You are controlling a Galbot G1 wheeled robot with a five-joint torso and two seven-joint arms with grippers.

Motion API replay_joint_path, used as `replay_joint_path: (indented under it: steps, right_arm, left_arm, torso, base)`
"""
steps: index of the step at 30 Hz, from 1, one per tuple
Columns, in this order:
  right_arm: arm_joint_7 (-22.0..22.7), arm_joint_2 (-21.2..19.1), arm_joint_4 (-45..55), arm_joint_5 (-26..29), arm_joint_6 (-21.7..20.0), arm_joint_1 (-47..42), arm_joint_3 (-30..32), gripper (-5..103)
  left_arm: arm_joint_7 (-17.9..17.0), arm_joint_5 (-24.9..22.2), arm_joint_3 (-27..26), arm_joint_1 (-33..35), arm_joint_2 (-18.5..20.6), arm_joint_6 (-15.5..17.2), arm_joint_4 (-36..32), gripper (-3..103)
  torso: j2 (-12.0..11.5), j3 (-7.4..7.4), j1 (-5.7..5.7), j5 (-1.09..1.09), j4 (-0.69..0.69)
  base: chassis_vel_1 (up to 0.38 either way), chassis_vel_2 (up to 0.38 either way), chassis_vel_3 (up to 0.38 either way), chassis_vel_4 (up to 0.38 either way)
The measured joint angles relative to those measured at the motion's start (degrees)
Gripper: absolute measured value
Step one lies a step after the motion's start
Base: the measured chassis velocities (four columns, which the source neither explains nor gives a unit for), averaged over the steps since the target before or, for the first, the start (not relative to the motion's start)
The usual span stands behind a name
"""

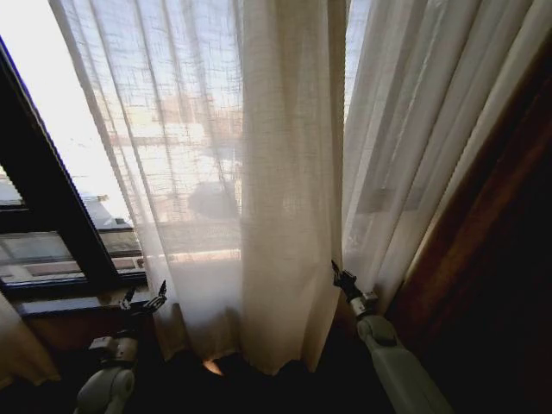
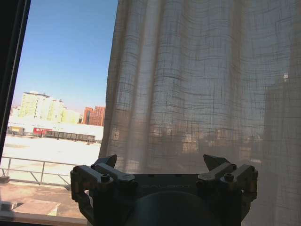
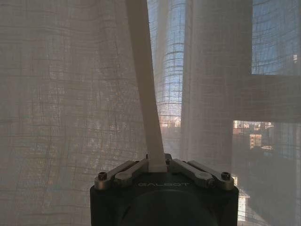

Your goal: Open the curtains by pulling them apart, changing their state from closed to fully open.

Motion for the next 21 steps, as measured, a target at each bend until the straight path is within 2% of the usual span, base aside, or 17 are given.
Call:
replay_joint_path:
  steps: [21]
  right_arm:
    - [-0.01,-1.60,1.71,1.52,-0.13,-1.21,1.49,0]
  left_arm:
    - [0.00,0.00,0.00,0.00,0.00,0.00,0.00,100]
  torso:
    - [0.01,0.00,0.00,0.01,0.00]
  base:
    - [-0.360,-0.351,0.358,0.357]
